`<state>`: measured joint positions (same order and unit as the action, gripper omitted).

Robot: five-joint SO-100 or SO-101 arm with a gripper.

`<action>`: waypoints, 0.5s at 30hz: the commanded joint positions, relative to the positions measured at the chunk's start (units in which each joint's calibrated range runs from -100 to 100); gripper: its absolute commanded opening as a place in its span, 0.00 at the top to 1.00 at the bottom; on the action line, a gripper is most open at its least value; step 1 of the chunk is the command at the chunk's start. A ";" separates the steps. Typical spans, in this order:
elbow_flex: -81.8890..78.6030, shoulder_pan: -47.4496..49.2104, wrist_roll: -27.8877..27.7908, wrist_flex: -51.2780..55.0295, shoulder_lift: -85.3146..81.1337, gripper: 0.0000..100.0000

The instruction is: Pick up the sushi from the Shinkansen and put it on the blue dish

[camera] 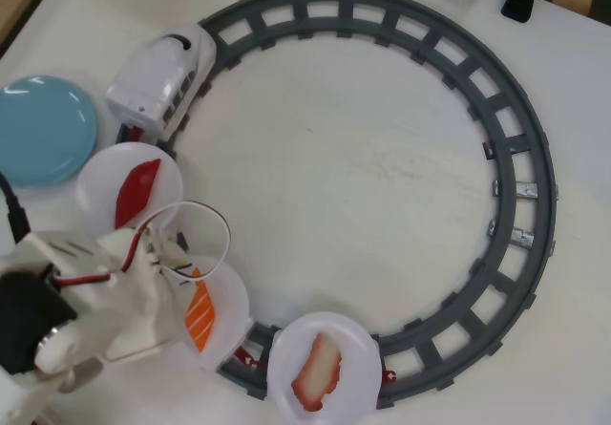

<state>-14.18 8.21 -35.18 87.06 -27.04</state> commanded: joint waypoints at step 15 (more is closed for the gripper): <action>2.28 -7.42 -14.51 6.57 0.20 0.84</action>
<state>-14.18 1.43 -47.96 93.11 -27.04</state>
